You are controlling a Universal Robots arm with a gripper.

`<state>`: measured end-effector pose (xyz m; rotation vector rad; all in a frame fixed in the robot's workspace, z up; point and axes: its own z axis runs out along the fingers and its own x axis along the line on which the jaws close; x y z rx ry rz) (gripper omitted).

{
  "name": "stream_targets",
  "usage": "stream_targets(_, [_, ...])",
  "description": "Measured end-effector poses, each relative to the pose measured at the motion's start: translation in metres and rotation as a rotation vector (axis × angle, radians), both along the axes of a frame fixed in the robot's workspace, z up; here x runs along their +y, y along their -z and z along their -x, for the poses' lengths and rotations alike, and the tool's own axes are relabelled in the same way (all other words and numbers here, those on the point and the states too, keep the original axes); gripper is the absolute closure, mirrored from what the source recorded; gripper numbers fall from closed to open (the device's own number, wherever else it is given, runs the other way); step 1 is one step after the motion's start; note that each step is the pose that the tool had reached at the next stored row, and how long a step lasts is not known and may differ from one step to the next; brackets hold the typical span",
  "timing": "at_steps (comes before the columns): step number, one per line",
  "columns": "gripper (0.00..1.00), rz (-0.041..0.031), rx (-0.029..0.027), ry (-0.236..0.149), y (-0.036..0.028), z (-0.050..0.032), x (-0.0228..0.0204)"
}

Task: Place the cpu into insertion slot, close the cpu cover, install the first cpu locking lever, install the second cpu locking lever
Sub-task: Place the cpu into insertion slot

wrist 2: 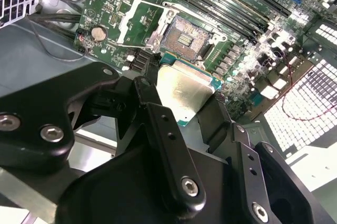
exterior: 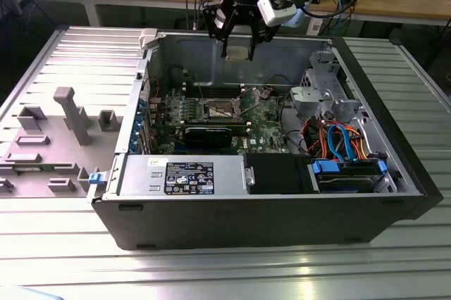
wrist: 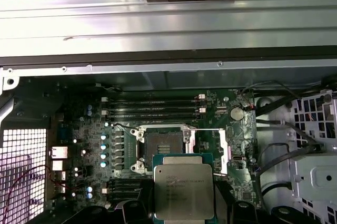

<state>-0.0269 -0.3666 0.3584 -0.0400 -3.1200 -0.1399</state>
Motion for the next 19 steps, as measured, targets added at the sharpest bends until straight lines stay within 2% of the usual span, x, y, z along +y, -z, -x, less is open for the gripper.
stream_targets(19, [0.45, 0.0000, 0.0000, 0.000, 0.0050, 0.0000, -0.0006])
